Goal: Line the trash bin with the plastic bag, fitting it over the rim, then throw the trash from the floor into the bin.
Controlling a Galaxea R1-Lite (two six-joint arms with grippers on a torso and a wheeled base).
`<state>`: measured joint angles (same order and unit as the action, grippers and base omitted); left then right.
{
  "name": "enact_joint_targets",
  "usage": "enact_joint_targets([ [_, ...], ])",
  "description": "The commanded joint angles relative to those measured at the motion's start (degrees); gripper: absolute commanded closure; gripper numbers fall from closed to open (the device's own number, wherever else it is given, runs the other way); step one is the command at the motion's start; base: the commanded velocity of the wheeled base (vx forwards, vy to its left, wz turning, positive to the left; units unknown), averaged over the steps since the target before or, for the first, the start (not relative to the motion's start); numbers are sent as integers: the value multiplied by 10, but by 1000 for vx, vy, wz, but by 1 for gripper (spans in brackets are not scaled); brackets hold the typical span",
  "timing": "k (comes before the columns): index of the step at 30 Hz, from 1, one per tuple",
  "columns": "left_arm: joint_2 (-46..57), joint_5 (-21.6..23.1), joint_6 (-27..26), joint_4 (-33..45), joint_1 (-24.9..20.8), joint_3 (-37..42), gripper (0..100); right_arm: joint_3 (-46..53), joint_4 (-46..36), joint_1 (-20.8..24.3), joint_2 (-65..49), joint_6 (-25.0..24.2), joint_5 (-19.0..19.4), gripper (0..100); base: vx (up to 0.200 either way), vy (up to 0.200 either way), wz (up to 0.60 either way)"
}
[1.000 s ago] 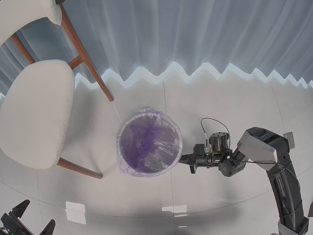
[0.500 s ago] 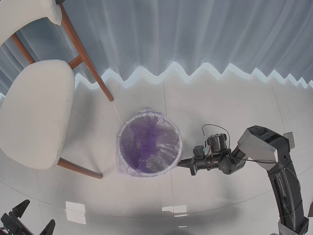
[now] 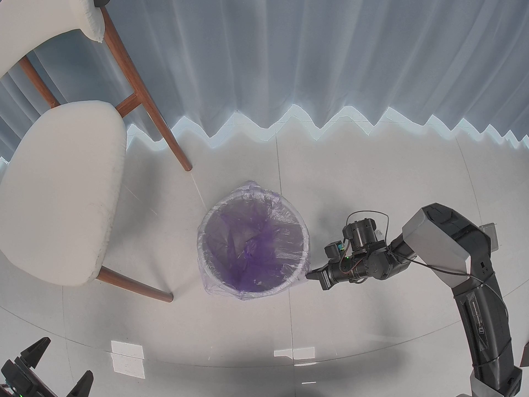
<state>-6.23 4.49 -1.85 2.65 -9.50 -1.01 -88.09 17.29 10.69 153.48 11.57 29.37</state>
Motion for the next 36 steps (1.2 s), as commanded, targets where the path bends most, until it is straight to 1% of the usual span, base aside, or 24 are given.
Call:
enact_joint_targets([
  [1, -1, 0, 0, 0, 0, 10, 0, -33, -32, 2, 1, -10, -11, 100, 0, 0, 0],
  [2, -1, 0, 0, 0, 0, 10, 0, -41, -48, 3, 1, -11, -22, 100, 0, 0, 0],
  [3, -1, 0, 0, 0, 0, 10, 0, -43, -52, 3, 1, -11, -26, 100, 0, 0, 0],
  [4, -1, 0, 0, 0, 0, 10, 0, -53, -74, 3, 2, -11, -44, 100, 0, 0, 0],
  [5, -1, 0, 0, 0, 0, 10, 0, -59, -83, 3, 2, -11, -48, 100, 0, 0, 0],
  [10, -1, 0, 0, 0, -1, 10, 0, -80, -119, 3, 6, -15, -56, 100, 0, 0, 0],
  [16, -1, 0, 0, 0, -1, 10, 0, -82, -117, 2, 10, -15, -63, 100, 0, 0, 0],
  [17, -1, 0, 0, 0, 0, 10, 0, -78, -116, 1, 8, -15, -63, 0, 0, 0, 0],
  [22, -1, 0, 0, 0, -1, 10, 0, -35, -112, -5, -42, -18, -63, 0, 0, 0, 0],
  [28, -1, 0, 0, -1, 0, 10, 0, 90, -97, -24, -143, -22, -63, 0, 0, 0, 0],
  [31, -1, 0, 0, -1, -1, 10, 0, 191, -53, -41, -210, -21, -63, 0, 0, 0, 0],
  [34, -1, 0, 0, -1, -1, 10, 0, 318, 25, -61, -289, -20, -63, 0, 0, 0, 0],
  [35, -1, 0, 0, -1, -1, 10, 0, 347, 44, -65, -307, -21, -63, 0, 0, 0, 0],
  [36, -1, -1, 0, -2, -1, 10, 0, 398, 82, -72, -338, -23, -63, 0, 0, 0, 0],
])
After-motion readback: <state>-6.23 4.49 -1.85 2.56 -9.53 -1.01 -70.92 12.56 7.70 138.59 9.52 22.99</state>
